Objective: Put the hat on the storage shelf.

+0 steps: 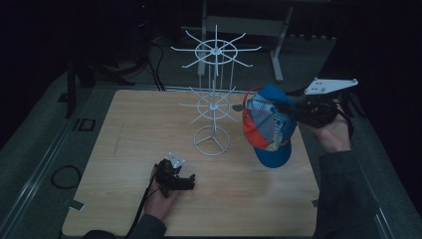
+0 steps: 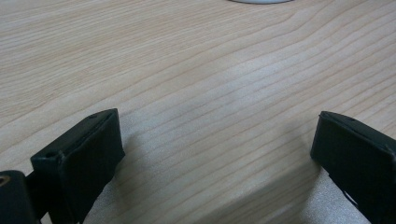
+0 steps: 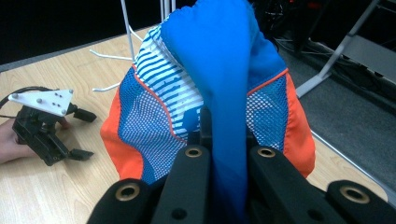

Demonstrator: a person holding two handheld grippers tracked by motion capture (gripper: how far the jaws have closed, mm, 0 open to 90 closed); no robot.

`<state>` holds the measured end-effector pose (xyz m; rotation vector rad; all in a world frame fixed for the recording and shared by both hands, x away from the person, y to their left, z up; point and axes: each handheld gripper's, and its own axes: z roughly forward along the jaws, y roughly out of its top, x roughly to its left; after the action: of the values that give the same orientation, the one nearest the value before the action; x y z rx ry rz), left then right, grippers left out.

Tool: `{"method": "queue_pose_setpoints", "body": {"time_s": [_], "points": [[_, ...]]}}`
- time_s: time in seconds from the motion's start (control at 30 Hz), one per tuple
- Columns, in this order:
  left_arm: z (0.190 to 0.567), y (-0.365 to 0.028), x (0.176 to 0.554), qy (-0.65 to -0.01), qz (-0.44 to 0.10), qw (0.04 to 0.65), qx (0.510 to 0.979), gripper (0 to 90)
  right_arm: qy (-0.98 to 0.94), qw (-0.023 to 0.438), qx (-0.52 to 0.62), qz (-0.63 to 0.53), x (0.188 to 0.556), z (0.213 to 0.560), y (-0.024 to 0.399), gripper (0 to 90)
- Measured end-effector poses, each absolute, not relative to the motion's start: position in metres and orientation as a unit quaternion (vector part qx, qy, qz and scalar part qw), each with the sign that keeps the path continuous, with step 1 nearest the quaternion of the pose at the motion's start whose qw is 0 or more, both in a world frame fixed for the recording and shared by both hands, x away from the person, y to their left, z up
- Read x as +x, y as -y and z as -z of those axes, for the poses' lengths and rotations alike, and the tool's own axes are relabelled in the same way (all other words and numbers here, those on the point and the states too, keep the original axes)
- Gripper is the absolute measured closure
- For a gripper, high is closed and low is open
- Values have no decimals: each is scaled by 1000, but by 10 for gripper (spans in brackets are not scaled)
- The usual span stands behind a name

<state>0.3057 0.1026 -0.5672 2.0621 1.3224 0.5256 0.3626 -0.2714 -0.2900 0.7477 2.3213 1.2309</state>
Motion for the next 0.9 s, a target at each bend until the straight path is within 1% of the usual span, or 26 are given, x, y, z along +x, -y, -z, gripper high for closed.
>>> {"method": "queue_pose_setpoints", "body": {"time_s": [0.9], "points": [[567,-102,306,-502,-200,314,781,26,-816,203,258,-476,357,272,276,894]]}}
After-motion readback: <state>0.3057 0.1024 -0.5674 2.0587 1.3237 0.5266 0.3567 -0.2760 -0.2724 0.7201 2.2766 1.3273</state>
